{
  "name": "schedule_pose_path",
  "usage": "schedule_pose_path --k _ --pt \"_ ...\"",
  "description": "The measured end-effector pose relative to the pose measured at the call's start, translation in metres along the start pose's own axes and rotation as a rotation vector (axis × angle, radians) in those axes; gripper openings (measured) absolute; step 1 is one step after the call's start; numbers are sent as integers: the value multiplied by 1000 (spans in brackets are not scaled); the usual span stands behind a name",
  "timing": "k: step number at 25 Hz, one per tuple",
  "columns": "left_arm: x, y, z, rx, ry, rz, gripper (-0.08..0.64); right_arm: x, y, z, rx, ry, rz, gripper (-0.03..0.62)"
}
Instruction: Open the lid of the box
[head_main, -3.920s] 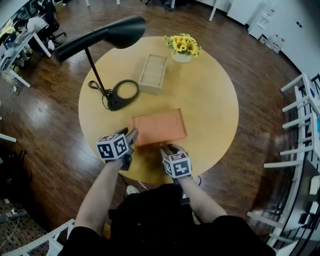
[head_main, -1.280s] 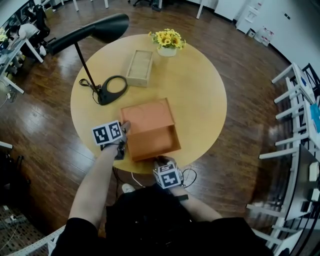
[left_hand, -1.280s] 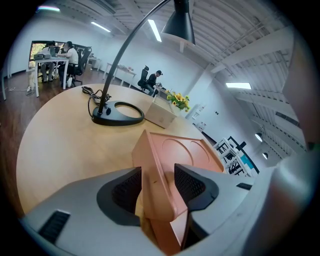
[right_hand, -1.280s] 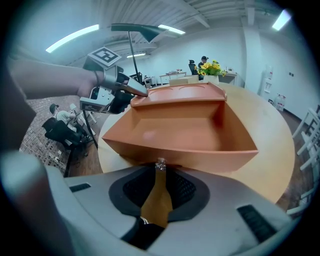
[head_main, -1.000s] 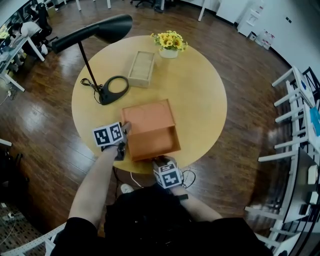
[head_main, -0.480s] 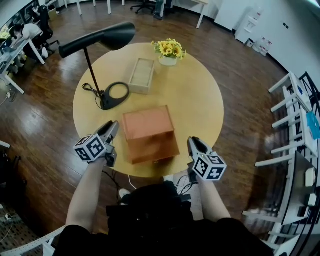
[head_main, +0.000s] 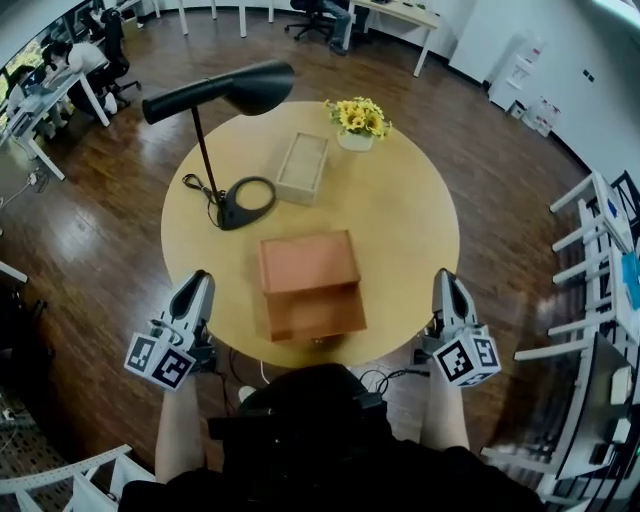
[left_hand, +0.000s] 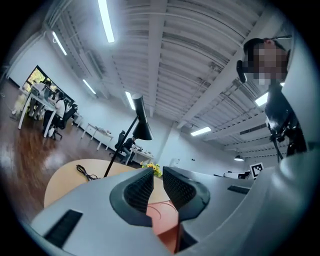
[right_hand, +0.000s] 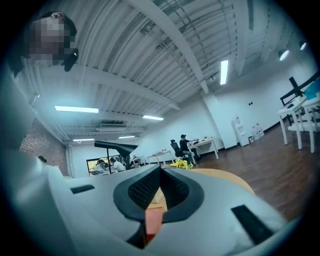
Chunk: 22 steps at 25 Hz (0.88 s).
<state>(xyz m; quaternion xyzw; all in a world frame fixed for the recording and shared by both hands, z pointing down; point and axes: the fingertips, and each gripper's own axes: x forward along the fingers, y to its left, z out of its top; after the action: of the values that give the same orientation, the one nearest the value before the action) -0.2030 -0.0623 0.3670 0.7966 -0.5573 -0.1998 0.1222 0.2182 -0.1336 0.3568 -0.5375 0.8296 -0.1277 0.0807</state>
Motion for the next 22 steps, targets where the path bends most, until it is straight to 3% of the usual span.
schedule_pose_path --k 8,22 --pt "-36 10 1 38 -32 103 52 30 22 -20 33 40 96 0" --pt "-46 12 -3 8 -52 141 52 37 32 -38 61 86 131 0"
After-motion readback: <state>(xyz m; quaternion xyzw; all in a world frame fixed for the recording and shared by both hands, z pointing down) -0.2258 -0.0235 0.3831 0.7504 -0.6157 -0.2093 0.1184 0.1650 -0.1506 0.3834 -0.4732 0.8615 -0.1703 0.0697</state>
